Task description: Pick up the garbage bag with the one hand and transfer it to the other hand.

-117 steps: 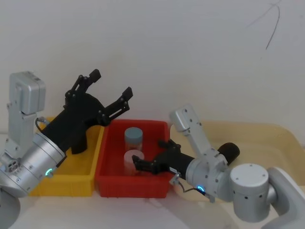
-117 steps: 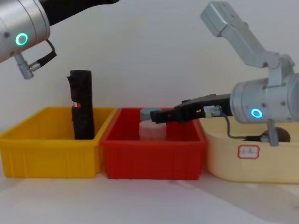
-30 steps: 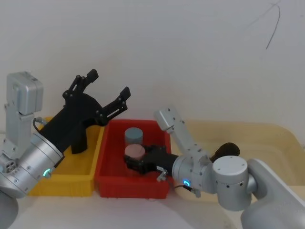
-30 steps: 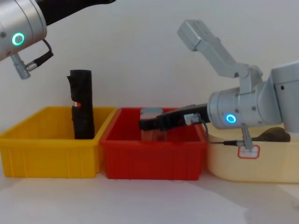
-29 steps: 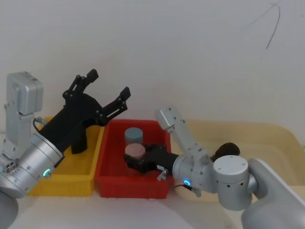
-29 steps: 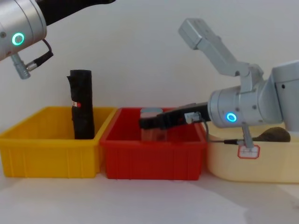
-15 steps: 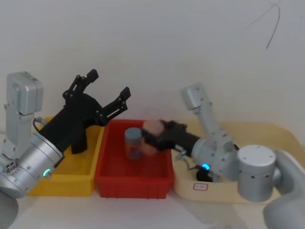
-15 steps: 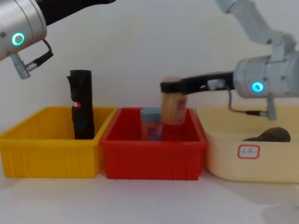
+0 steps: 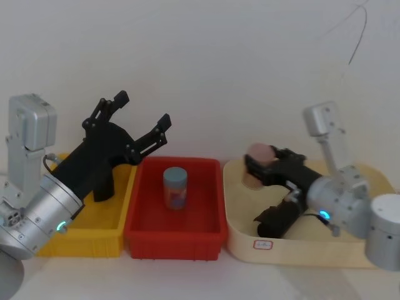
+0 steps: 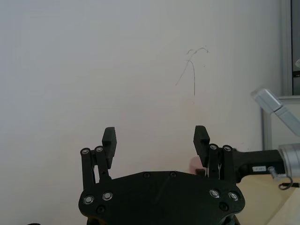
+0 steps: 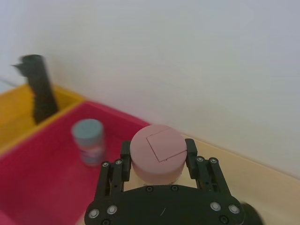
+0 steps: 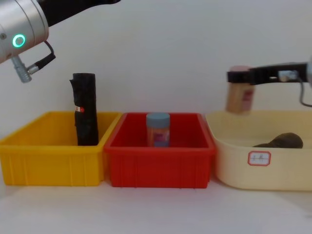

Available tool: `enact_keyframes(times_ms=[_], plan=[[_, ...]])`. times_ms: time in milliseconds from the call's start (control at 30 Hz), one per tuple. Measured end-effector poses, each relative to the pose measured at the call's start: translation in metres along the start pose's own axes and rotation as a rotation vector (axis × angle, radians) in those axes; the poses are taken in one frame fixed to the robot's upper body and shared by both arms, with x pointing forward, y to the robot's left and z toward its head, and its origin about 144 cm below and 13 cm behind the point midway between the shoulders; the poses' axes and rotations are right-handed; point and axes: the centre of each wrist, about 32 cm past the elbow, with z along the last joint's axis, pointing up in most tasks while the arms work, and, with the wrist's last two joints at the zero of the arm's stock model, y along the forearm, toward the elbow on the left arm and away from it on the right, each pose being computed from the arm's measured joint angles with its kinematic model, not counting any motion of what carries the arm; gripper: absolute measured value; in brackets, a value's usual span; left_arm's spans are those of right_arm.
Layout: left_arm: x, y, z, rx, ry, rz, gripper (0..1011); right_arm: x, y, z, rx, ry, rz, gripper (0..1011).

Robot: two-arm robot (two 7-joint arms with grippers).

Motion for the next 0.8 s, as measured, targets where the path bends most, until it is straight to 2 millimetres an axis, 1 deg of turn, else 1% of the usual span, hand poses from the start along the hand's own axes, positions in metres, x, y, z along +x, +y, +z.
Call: enact_keyframes(times_ms=[200,267,333,500,667,733,800], plan=[[0.000,0.000,0.000,0.000,0.000,0.000,1001,0.018,-0.017,-0.009,-0.020,0.011,-0.080,659],[0.000,0.000,0.000,0.000,0.000,0.000,1001,0.026,-0.026,-0.015,-0.037,0.019,-0.124,659],[0.000,0.000,0.000,0.000,0.000,0.000,1001,0.028,-0.029,-0.017,-0.041,0.021,-0.136,658],[0.000,0.000,0.000,0.000,0.000,0.000,1001,0.044,-0.046,-0.030,-0.082,0.036,-0.220,658],[0.000,0.000,0.000,0.000,0.000,0.000,1001,0.050,-0.056,-0.038,-0.106,0.039,-0.261,663],[0.000,0.000,0.000,0.000,0.000,0.000,1001,0.053,-0.060,-0.041,-0.117,0.040,-0.276,743],[0.000,0.000,0.000,0.000,0.000,0.000,1001,0.054,-0.063,-0.043,-0.122,0.039,-0.285,797]])
